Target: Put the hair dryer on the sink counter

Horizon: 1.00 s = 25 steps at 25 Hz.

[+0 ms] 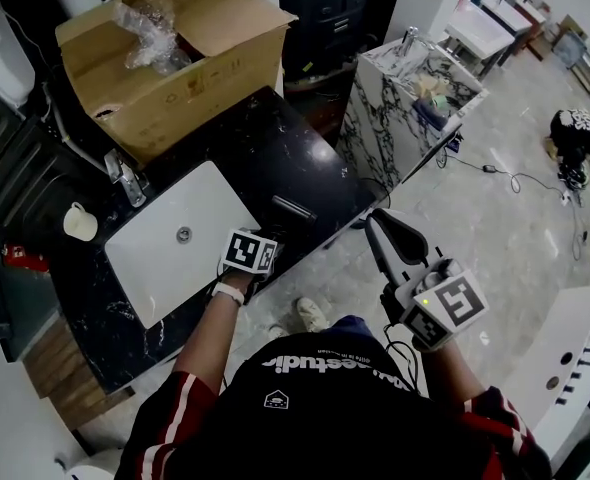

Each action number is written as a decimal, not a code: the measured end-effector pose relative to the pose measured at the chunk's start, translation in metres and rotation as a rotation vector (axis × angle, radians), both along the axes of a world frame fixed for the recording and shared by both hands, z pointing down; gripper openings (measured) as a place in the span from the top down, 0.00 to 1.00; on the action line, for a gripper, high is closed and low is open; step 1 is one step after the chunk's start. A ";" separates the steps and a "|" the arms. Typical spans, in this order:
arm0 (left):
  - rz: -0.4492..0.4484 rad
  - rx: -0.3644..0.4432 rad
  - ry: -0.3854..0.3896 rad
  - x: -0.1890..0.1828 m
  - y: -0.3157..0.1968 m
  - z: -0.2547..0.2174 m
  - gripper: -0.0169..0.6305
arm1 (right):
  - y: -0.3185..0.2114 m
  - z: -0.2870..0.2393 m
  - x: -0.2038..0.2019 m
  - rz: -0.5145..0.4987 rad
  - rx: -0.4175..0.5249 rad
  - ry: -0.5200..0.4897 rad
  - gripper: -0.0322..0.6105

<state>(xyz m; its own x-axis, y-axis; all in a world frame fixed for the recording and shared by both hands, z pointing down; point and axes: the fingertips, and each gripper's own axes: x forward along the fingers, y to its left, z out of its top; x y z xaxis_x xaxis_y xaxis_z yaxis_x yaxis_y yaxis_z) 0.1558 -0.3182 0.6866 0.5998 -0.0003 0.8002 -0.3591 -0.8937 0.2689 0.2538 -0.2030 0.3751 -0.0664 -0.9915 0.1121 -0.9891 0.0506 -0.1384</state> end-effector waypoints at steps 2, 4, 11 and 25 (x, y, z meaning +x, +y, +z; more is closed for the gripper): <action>-0.003 0.019 0.012 -0.004 -0.002 -0.007 0.59 | -0.002 0.001 -0.002 -0.008 -0.001 0.007 0.85; -0.004 0.035 0.029 -0.009 -0.004 -0.016 0.58 | -0.007 0.000 -0.006 -0.028 0.006 0.013 0.85; -0.243 0.036 0.352 -0.052 -0.032 -0.113 0.57 | -0.037 -0.007 -0.031 -0.123 0.030 0.039 0.85; -0.702 0.795 0.714 -0.304 -0.031 -0.364 0.95 | -0.109 -0.062 -0.173 -0.518 0.159 0.060 0.85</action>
